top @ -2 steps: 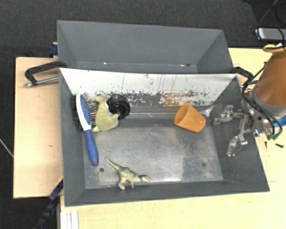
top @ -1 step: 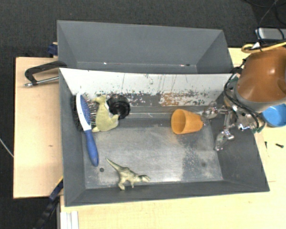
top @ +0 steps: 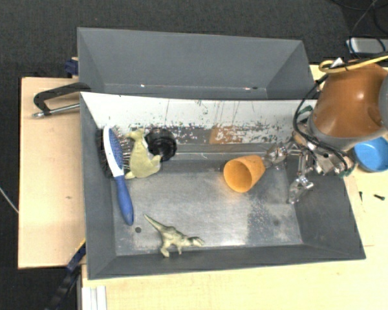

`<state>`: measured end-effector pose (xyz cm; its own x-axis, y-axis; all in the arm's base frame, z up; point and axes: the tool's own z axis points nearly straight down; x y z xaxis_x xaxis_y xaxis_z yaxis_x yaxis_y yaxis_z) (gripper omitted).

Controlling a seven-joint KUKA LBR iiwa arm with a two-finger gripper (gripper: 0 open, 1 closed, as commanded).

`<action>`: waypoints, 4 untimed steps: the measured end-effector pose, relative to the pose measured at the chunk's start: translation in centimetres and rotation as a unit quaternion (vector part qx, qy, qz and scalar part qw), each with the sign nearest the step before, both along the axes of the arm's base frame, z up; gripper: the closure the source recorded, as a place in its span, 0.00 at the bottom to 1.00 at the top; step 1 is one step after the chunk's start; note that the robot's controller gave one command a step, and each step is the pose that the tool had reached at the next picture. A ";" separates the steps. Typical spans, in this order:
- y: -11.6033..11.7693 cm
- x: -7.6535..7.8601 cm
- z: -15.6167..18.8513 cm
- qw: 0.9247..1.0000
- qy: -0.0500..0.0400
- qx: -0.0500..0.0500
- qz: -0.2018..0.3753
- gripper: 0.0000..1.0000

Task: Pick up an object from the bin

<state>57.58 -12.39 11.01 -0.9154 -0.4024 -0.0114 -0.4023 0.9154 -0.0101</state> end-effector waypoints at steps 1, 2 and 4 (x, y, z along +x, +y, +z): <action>1.2 0.1 -1.0 0.999 0.004 0.002 0.046 0.00; 3.4 0.8 0.1 0.965 0.004 0.000 0.261 0.00; 7.2 -6.2 3.3 0.958 0.008 0.002 0.285 1.00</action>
Offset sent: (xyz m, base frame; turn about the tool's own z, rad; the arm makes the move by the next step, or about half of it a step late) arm 0.0152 0.0578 -0.0353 -0.2844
